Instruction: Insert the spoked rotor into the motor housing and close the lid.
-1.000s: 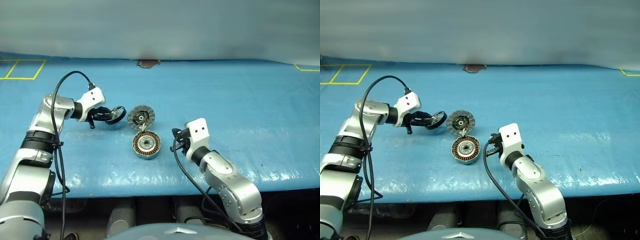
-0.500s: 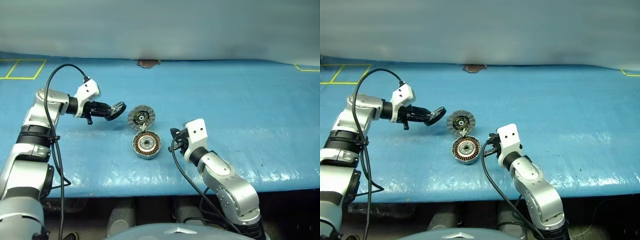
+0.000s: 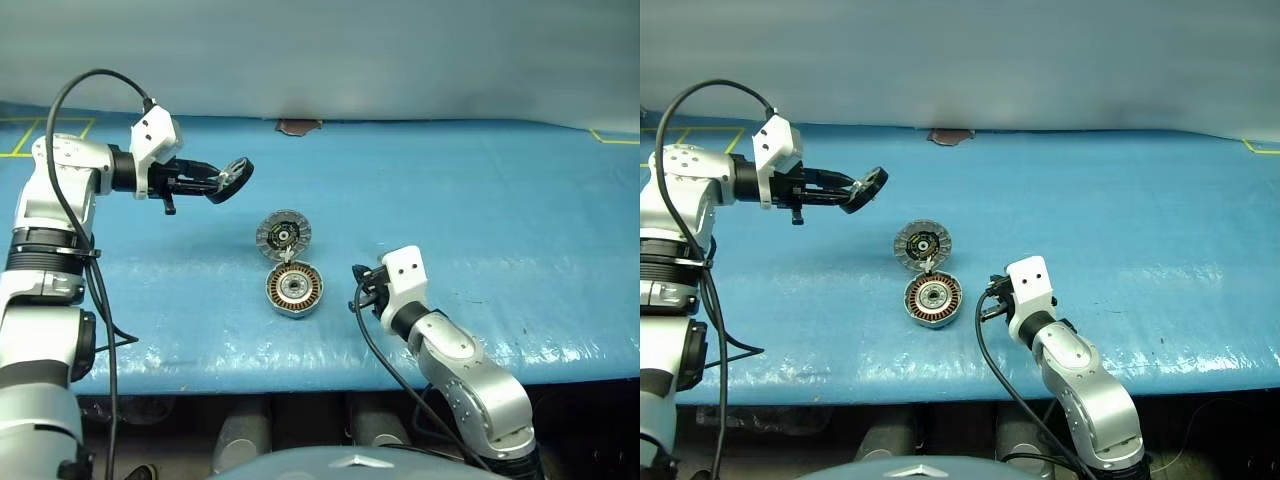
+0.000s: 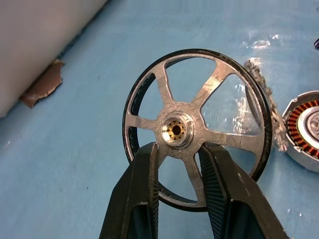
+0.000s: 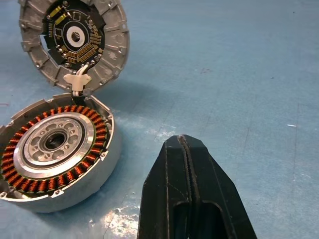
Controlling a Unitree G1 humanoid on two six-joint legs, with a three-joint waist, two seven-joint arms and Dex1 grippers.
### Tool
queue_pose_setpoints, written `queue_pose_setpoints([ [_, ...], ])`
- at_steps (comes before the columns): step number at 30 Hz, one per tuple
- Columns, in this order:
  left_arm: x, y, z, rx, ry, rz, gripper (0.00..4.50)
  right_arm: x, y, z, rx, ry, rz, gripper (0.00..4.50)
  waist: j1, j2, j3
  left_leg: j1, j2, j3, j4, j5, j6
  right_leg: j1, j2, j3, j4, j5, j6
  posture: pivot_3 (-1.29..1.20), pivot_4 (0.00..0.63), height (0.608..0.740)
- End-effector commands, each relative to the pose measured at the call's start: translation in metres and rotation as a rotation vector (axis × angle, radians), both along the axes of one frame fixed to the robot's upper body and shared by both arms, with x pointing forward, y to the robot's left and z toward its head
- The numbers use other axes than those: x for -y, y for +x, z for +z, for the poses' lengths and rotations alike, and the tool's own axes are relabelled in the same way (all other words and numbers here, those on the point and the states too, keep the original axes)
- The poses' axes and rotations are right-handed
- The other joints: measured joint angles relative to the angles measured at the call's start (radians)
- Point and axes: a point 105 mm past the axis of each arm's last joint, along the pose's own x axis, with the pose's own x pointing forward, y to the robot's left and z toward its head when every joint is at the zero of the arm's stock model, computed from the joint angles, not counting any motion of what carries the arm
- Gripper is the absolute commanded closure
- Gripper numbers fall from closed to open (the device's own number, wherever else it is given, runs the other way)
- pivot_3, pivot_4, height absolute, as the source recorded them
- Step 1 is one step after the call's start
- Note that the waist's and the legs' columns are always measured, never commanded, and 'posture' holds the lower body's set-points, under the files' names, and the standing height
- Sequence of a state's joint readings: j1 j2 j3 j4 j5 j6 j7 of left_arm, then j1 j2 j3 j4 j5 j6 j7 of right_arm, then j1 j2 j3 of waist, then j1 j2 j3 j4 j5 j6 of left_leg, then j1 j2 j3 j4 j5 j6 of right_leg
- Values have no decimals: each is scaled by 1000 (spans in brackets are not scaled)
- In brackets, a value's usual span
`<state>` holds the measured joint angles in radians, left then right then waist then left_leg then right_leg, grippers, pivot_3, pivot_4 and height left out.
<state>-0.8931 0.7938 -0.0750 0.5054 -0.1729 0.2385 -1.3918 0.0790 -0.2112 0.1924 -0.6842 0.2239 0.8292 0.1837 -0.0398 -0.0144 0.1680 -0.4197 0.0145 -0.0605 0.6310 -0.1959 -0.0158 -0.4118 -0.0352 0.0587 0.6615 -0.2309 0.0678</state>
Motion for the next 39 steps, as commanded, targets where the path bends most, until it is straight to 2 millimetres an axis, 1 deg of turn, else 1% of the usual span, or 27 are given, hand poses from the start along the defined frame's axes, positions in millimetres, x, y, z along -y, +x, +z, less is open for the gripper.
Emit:
queue_pose_setpoints([
  [1,13,-9,30,77,-31,-92,3372,-11,-9,16,60,26,86,4500,-2,0,0,0,0,0,0,0,0,0,0,0,0,0,0,0,150,740],
  [6,32,-16,37,74,-47,-190,3372,-13,-10,15,57,23,101,4500,-2,0,0,0,0,0,0,0,0,0,0,0,0,0,0,0,150,740],
  [9,42,-20,32,64,-21,-247,3372,-14,-11,15,58,16,109,4500,-2,0,0,0,0,0,0,0,0,0,0,0,0,0,0,0,150,740],
  [13,51,-24,24,30,-6,-300,3372,-19,-17,16,70,15,164,4500,-2,0,0,0,0,0,0,0,0,0,0,0,0,0,0,0,150,740],
  [18,55,-27,7,-27,15,-331,3372,-30,-30,25,108,56,282,4500,-4,0,0,0,0,0,0,0,0,0,1,1,0,0,0,0,150,740],
  [27,62,-34,-14,-94,44,-379,3372,-32,-37,33,154,79,355,4500,-3,0,0,0,1,0,1,0,0,1,1,1,0,0,0,0,150,740],
  [30,67,-36,-25,-108,84,-404,3372,-31,-37,33,158,76,359,4500,-2,0,0,0,1,0,1,0,0,1,1,1,0,0,-1,0,150,740],
  [35,70,-34,-37,-119,120,-408,3372,-32,-36,31,157,73,358,4500,1,0,0,0,1,0,1,0,0,1,1,1,0,0,-1,0,150,740],
  [39,75,-34,-39,-113,131,-419,3372,-33,-36,29,151,69,356,4500,1,0,0,0,1,0,1,0,0,1,1,1,0,0,-1,0,150,740],
])
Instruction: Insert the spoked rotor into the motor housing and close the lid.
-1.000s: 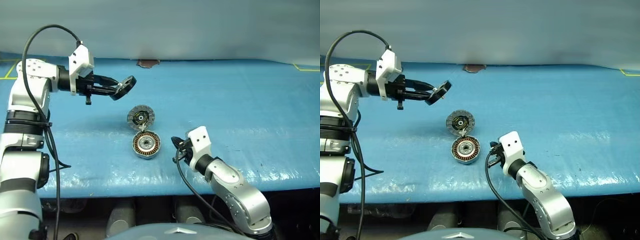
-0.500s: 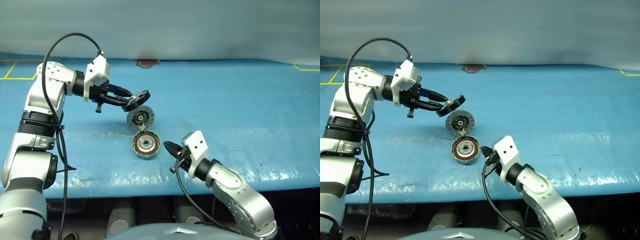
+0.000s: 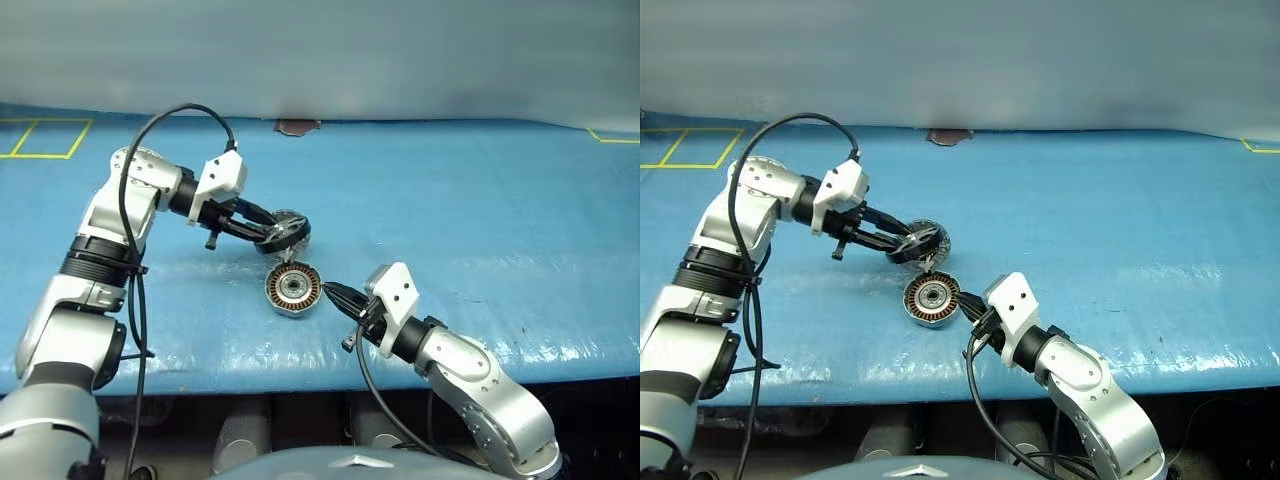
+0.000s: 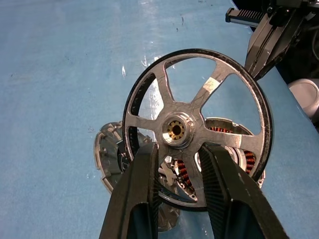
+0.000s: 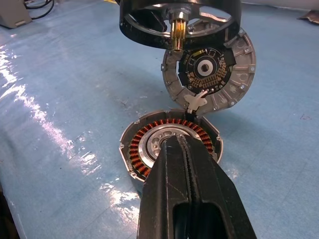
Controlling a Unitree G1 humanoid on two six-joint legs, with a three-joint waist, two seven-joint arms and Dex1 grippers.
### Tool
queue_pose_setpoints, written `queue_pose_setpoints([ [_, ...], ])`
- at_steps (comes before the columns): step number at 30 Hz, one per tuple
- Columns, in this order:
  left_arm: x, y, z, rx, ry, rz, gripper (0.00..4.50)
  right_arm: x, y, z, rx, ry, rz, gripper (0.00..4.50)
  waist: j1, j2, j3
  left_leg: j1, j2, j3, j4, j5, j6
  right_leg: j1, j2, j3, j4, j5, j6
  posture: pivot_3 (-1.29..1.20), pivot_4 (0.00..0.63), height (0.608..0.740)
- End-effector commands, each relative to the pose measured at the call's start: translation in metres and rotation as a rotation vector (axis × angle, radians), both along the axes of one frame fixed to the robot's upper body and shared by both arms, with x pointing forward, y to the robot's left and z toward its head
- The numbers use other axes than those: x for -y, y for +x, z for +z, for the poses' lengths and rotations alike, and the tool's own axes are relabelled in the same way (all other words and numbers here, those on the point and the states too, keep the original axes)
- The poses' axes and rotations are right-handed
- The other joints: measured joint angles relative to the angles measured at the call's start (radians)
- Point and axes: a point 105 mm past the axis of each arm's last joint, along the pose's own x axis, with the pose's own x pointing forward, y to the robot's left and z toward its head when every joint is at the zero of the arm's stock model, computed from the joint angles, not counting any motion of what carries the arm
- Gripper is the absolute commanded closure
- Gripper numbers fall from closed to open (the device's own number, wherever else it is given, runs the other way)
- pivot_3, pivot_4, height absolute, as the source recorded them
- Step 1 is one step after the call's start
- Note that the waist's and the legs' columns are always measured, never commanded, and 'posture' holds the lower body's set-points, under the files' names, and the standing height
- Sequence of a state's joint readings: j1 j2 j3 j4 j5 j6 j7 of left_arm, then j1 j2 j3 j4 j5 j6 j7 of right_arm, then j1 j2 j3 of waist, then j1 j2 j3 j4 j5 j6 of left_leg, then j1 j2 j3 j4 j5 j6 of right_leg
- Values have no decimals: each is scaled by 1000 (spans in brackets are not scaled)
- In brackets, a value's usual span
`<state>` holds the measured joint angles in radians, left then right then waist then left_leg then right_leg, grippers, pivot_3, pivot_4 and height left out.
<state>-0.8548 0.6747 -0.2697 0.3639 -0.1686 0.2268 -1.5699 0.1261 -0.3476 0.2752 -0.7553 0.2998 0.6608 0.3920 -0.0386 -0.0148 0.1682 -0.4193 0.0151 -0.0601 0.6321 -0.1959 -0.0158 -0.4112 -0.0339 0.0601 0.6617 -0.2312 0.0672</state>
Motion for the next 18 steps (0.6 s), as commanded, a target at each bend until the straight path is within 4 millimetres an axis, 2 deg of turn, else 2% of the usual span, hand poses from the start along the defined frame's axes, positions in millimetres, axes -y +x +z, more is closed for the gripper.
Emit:
queue_pose_setpoints([
  [1,5,1,5,45,1,-19,3372,-3,-3,10,40,23,13,4500,0,0,0,0,0,0,0,0,0,0,0,0,0,0,0,0,150,740],
  [18,17,2,-14,148,137,-104,3372,-5,-5,3,14,14,22,4500,1,0,0,0,0,0,0,0,0,0,0,0,0,0,0,0,150,740],
])
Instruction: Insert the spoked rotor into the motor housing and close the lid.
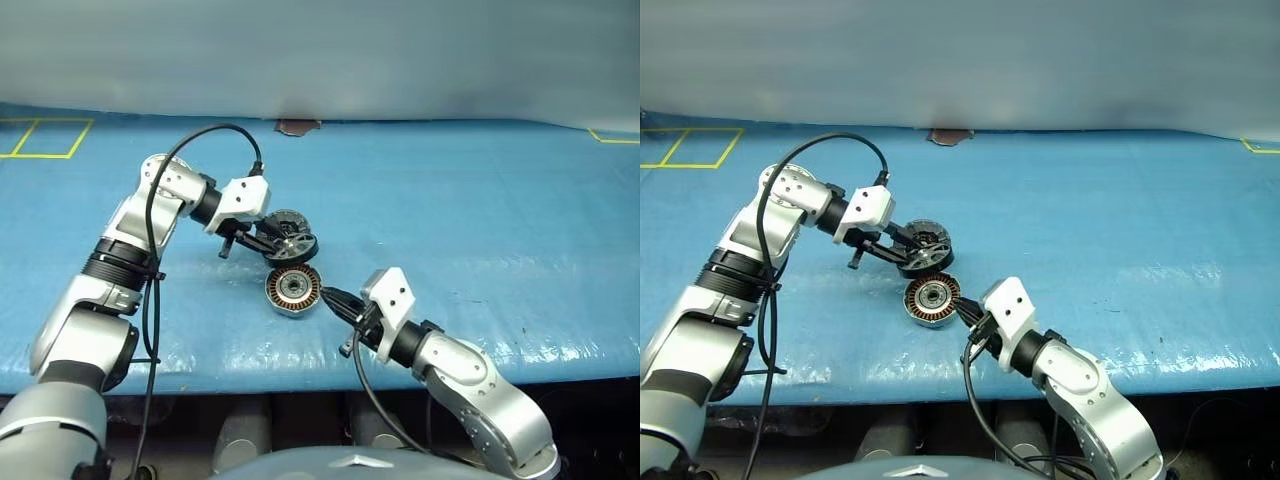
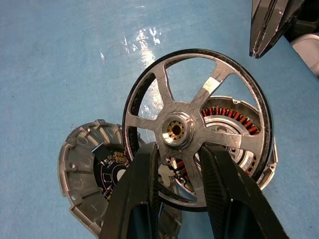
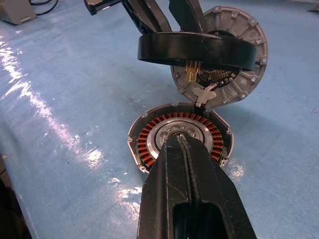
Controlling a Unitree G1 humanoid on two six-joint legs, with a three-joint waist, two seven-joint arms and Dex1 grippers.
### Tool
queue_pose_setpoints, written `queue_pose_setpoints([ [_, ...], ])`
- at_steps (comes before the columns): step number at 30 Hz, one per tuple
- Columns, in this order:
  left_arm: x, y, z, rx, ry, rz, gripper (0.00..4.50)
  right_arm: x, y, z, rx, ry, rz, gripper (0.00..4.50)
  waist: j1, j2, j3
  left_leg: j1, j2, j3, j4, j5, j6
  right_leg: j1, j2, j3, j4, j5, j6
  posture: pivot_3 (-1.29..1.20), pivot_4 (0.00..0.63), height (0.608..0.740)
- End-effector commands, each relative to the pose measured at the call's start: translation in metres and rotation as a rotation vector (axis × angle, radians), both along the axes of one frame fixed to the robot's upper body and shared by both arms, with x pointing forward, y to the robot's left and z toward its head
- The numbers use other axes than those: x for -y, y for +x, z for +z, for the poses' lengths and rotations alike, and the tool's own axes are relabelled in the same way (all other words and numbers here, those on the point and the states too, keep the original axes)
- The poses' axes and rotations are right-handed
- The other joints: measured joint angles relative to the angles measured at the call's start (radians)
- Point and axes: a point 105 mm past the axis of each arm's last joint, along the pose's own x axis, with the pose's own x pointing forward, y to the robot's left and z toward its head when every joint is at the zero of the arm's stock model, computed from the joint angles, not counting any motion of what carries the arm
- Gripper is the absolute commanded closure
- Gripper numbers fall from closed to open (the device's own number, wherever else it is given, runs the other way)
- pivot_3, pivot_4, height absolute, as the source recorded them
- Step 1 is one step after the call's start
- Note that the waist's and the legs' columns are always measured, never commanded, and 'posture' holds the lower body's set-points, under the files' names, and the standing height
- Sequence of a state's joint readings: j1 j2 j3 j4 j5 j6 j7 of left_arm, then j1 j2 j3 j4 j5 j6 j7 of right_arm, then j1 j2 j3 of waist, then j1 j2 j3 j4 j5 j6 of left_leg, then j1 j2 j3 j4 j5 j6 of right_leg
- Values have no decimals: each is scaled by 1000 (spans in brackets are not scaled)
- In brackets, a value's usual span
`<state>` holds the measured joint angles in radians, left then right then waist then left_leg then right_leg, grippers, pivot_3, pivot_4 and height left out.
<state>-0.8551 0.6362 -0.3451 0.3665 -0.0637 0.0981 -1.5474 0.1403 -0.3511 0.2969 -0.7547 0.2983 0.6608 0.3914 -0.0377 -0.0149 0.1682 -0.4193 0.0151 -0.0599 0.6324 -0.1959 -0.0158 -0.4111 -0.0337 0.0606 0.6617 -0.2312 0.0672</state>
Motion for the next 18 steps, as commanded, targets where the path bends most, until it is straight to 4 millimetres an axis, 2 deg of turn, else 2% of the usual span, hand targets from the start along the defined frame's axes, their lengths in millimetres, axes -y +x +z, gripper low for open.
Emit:
queue_pose_setpoints([
  [1,2,2,2,60,23,-23,3372,-2,-1,8,36,16,6,4500,0,0,0,0,0,0,0,0,0,0,0,0,0,0,0,0,150,740],
  [18,10,-1,-12,90,77,-92,3372,-2,-1,5,25,11,7,4500,0,0,0,0,0,0,0,0,0,0,0,0,0,0,0,0,150,740],
])
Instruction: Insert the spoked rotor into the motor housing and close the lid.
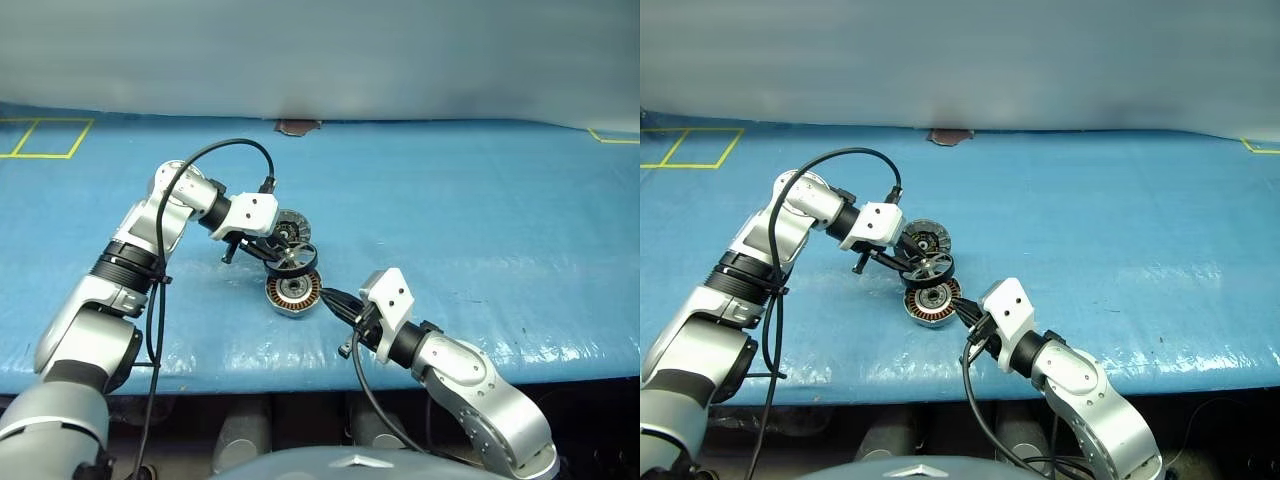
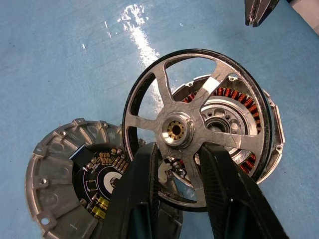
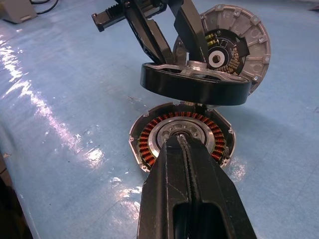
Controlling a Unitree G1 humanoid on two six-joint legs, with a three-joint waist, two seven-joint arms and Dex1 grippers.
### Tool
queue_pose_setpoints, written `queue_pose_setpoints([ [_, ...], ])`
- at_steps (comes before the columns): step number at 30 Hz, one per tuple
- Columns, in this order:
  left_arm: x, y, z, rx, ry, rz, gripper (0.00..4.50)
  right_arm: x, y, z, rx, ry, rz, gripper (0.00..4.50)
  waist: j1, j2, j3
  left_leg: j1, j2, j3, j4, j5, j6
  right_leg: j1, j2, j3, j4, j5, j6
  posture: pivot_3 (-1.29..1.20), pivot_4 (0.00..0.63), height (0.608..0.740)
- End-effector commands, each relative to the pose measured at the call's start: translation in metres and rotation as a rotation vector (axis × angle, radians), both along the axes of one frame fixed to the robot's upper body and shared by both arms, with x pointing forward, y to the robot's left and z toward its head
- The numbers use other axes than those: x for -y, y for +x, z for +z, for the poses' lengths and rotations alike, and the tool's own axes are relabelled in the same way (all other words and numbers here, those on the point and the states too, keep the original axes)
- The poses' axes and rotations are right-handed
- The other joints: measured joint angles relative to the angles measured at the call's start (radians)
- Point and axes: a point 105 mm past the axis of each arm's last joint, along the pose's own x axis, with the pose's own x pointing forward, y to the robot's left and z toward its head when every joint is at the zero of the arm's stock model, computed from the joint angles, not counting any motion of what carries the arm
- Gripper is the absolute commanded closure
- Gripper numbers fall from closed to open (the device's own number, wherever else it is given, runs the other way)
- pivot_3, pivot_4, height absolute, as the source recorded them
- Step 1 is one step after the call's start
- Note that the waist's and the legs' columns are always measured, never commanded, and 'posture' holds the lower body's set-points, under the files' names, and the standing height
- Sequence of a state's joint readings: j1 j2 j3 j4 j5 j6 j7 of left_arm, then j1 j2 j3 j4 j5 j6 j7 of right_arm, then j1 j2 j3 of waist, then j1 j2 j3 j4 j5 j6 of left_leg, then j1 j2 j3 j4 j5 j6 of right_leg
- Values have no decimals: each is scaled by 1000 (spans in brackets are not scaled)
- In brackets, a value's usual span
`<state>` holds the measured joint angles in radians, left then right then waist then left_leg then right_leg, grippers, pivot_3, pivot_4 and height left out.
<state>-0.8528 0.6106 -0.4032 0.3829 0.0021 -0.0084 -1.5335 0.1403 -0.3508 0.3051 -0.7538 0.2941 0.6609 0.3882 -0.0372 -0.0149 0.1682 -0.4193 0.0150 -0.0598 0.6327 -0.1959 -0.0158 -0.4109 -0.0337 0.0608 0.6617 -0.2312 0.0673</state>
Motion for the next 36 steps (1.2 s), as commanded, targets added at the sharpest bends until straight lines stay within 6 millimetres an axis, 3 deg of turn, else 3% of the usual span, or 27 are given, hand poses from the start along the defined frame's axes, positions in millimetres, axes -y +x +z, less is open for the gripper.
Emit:
queue_pose_setpoints([
  [1,1,1,2,37,5,-18,3372,-1,0,6,27,12,4,4500,-2,0,0,0,0,0,0,0,0,0,0,0,0,0,0,0,150,740],
  [36,0,-2,-10,88,61,-87,3372,-3,1,7,40,14,0,4500,-1,0,0,0,0,0,2,0,0,1,1,1,0,0,0,0,150,740],
])
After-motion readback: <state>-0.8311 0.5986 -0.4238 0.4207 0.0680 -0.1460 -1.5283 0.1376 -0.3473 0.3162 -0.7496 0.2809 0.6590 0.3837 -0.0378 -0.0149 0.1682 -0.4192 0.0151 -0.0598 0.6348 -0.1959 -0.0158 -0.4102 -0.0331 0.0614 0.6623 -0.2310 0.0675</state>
